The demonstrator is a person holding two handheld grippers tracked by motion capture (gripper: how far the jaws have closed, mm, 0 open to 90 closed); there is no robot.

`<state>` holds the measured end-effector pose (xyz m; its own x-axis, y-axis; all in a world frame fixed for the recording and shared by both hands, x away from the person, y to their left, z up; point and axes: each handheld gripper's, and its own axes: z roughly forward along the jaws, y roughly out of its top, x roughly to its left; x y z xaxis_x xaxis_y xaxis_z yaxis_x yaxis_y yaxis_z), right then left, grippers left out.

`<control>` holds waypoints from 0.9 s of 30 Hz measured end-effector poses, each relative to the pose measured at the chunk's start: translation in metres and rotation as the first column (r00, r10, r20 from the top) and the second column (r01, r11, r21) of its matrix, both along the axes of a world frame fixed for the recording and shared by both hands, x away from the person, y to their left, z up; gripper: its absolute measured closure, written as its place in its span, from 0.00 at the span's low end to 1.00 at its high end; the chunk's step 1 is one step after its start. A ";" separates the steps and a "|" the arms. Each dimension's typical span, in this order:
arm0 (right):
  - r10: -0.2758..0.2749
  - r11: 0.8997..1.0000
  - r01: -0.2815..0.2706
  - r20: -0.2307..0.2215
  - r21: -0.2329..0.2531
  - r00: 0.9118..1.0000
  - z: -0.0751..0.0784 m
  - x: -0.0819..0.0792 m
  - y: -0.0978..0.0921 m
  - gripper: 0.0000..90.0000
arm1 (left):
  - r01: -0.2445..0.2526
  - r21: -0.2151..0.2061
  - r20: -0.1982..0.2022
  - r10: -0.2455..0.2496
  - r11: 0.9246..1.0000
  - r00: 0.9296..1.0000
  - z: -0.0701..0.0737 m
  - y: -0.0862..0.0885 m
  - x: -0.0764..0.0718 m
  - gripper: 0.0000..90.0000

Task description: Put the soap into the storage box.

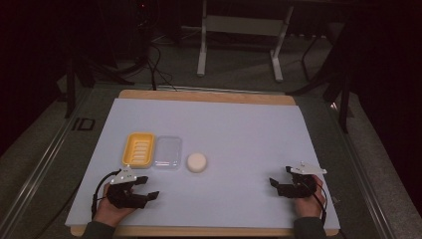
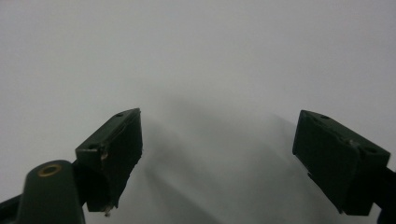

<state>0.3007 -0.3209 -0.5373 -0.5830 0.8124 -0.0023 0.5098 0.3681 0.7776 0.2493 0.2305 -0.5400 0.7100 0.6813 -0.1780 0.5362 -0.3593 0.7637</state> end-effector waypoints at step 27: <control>0.054 0.999 -0.054 0.034 0.004 0.998 0.000 -0.004 0.001 0.17 | -0.025 0.122 0.072 0.016 0.992 0.997 0.014 -0.003 0.004 0.32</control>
